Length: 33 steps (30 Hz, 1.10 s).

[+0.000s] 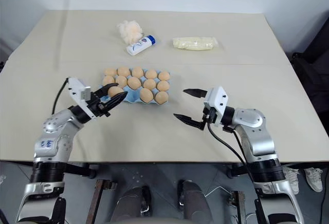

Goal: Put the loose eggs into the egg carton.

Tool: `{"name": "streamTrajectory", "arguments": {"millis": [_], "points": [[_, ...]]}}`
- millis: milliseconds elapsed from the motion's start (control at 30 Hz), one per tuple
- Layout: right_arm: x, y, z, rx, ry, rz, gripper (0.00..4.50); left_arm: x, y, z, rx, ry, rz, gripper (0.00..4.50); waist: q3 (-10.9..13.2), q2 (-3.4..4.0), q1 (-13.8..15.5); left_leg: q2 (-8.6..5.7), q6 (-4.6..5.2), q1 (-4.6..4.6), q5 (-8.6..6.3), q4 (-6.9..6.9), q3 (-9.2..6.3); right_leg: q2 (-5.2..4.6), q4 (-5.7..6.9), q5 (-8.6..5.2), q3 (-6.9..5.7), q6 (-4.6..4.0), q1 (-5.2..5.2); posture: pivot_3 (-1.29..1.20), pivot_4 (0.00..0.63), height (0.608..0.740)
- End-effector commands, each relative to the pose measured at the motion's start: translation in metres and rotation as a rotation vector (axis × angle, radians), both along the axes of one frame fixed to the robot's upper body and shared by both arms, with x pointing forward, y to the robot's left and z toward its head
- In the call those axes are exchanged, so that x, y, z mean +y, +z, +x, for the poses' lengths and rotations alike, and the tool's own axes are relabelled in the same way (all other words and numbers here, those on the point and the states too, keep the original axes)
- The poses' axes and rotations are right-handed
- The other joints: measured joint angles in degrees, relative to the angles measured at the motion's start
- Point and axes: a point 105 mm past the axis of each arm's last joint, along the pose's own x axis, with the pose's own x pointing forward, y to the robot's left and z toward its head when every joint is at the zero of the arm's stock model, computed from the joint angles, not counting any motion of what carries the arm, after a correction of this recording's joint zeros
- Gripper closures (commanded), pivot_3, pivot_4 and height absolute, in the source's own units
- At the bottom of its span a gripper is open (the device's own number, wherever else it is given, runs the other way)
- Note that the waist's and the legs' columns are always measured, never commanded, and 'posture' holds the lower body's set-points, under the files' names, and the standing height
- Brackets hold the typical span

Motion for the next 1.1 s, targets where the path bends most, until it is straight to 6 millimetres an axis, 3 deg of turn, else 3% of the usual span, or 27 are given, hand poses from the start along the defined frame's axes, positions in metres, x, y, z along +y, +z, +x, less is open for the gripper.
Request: {"name": "streamTrajectory", "arguments": {"millis": [33, 100, 333, 467, 533, 600, 833, 1000, 1100], "points": [[-0.005, 0.014, -0.007, -0.058, -0.034, 0.027, 0.00, -0.015, 0.007, 0.010, -0.037, -0.047, 0.021, 2.25, 0.00, 0.00, -0.02, -0.01, 0.00, 0.00, 0.01, 0.00, -0.01, 0.00, 0.00, 0.00, -0.01, 0.00, 0.00, 0.00, 0.150, 0.740], [-0.005, 0.014, -0.009, -0.063, -0.052, 0.038, 0.00, -0.019, 0.004, 0.014, -0.031, -0.064, 0.041, 2.25, 0.00, 0.00, 0.02, -0.01, 0.01, 0.00, 0.01, 0.03, 0.01, 0.01, 0.03, 0.00, 0.00, 0.00, 0.00, 0.00, 0.150, 0.740], [0.000, 0.014, -0.013, -0.063, -0.069, 0.065, 0.00, -0.017, 0.002, 0.014, -0.061, -0.094, 0.086, 0.03, 0.00, 0.00, 0.12, -0.01, 0.02, 0.00, 0.06, 0.06, -0.04, 0.01, 0.06, 0.00, -0.02, 0.01, 0.01, 0.00, 0.150, 0.740], [0.004, 0.014, -0.013, -0.059, -0.048, 0.070, 0.00, 0.036, 0.032, -0.002, -0.178, 0.052, 0.080, 0.01, 0.00, 0.00, -0.59, -0.02, 0.06, 0.00, 0.06, 0.04, -0.01, -0.04, 0.05, 0.00, 0.02, 0.01, 0.00, 0.00, 0.150, 0.740], [0.006, 0.014, -0.012, -0.057, -0.038, 0.073, 0.00, 0.051, 0.038, -0.015, -0.206, 0.084, 0.090, 0.01, 0.00, 0.00, -1.21, 0.09, 0.04, 0.02, 0.06, -0.02, 0.01, 0.01, 0.06, 0.00, 0.05, 0.00, -0.01, 0.00, 0.150, 0.740], [0.010, 0.015, -0.012, -0.054, -0.013, 0.077, 0.00, 0.079, 0.036, -0.033, -0.205, 0.141, 0.132, 0.01, 0.01, 0.02, -1.21, 0.29, 0.00, 0.02, 0.06, -0.04, -0.05, 0.01, 0.10, -0.02, -0.03, -0.03, -0.01, 0.00, 0.150, 0.740], [0.018, 0.015, -0.018, -0.040, 0.094, 0.077, 0.00, 0.173, -0.001, -0.102, -0.071, 0.436, 0.223, 0.01, 0.02, 0.03, -1.43, 0.37, -0.23, 0.04, -0.12, -0.02, -0.02, -0.05, 0.03, -0.09, -0.02, -0.15, -0.02, 0.00, 0.150, 0.740], [0.023, 0.012, -0.022, -0.063, 0.142, 0.050, 0.00, 0.187, -0.022, -0.123, 0.029, 0.504, 0.189, 0.01, 0.02, 0.04, -0.15, 0.38, -0.26, 0.01, -0.14, -0.04, -0.08, -0.10, -0.30, -0.27, -0.07, -0.52, 0.00, 0.00, 0.150, 0.740], [0.027, 0.011, -0.024, -0.089, 0.163, 0.042, 0.00, 0.167, -0.028, -0.123, 0.059, 0.444, 0.141, 0.01, 0.02, 0.04, 0.01, 0.39, -0.24, -0.07, -0.15, -0.10, -0.02, -0.09, -0.57, -0.38, -0.02, -0.90, 0.04, 0.00, 0.150, 0.740]]}}
